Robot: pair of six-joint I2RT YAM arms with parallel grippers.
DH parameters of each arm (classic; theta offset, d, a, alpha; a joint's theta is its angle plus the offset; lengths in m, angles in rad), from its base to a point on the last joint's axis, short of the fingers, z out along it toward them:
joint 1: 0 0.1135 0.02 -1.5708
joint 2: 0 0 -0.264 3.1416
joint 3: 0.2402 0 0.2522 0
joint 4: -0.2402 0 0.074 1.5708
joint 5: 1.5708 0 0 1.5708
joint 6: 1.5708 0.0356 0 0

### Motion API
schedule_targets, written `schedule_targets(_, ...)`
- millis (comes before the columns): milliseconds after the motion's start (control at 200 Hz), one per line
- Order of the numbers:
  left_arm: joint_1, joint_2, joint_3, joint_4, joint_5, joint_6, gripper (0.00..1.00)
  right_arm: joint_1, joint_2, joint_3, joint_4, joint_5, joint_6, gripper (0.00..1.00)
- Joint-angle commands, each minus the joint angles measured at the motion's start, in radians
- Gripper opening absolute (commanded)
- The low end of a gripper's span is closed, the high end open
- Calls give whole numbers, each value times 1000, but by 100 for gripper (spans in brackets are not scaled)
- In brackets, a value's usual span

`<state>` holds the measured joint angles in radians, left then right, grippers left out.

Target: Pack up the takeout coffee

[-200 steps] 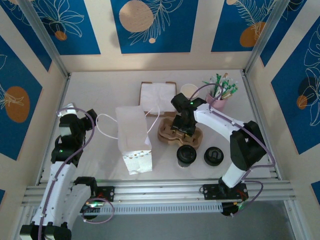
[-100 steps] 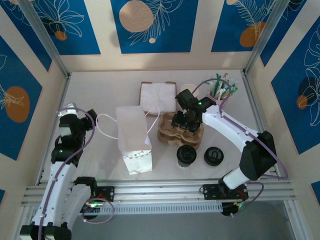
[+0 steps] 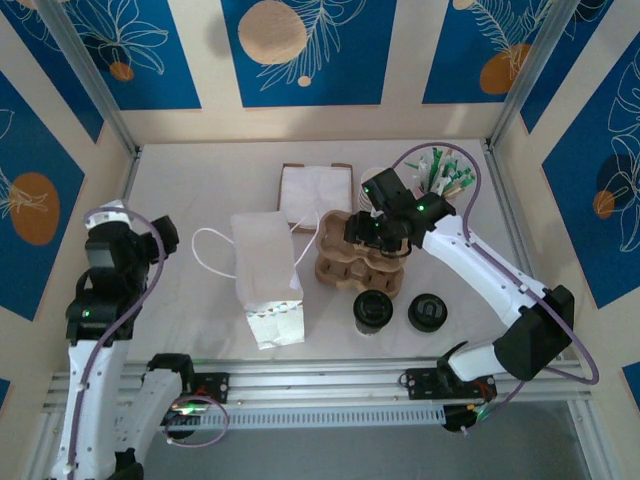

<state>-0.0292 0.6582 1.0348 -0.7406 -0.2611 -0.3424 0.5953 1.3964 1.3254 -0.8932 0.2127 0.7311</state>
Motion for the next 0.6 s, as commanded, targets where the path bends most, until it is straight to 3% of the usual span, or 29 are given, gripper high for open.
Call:
schedule_targets(0, -1, -32, 75, -133, 191, -56, 90, 2, -37, 42, -33, 39, -42, 57)
schedule_targets(355, -5, -20, 98, -62, 718, -183, 83, -29, -72, 79, -51, 54, -68, 57)
schedule_targets(505, -9, 32, 95, -82, 824, -178, 83, -38, -69, 90, -50, 48, -79, 57)
schedule_targets(595, -25, 54, 84, -121, 798, -153, 83, -43, -61, 103, -50, 50, -85, 57)
